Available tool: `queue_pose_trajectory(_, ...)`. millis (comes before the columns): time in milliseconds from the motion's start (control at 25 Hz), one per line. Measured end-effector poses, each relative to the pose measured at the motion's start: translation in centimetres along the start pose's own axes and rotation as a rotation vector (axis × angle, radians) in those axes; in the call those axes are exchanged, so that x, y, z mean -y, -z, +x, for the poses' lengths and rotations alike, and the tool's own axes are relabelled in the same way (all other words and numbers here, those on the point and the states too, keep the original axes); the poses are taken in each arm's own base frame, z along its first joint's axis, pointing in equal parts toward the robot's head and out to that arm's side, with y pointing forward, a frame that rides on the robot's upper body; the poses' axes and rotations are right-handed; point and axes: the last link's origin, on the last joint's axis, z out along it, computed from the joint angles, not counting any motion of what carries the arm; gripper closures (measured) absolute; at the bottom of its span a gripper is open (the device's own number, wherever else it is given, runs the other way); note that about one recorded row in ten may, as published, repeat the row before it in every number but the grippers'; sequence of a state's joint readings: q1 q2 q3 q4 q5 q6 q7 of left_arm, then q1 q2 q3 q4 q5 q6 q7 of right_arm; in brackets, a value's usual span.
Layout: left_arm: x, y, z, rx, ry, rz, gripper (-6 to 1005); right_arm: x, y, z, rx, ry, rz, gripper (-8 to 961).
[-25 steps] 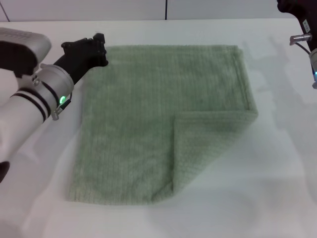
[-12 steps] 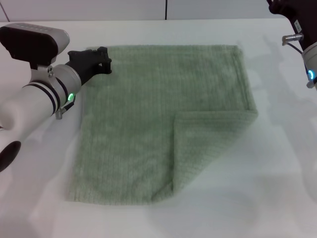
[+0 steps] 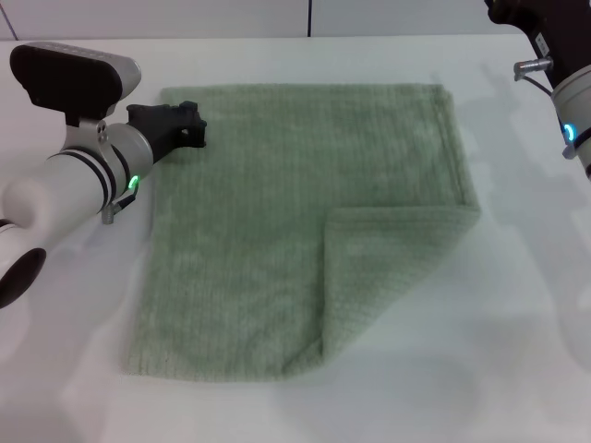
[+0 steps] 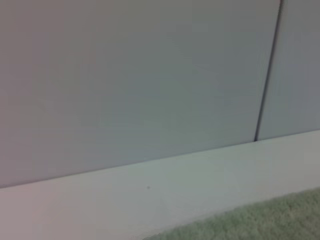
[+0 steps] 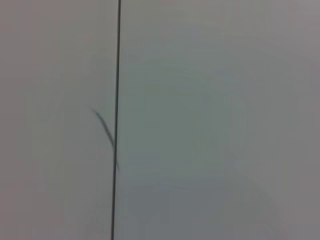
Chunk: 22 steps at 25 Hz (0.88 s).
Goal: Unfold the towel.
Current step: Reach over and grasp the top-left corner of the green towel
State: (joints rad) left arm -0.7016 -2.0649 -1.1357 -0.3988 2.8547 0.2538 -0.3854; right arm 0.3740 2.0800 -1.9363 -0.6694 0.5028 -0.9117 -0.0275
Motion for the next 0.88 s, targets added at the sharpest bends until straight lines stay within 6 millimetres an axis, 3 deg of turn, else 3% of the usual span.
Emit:
queue_pose_trajectory(560, 0.6, 0.2, -0.8, 0.022, 0.004, 0.017, 987, -1.3, -1.6, 0.4, -0.087, -0.021, -0.04, 196)
queue_pose_trajectory(760, 0.6, 0.2, -0.9, 0.022, 0.007, 0.017, 985, -3.3, -3.5, 0.1, -0.204, -0.074, -0.1, 196)
queue_pose_trajectory(880, 0.6, 0.2, -1.0, 0.024, 0.006, 0.016, 984, -5.5, -5.2, -1.1, -0.297, -0.084, -0.167, 196)
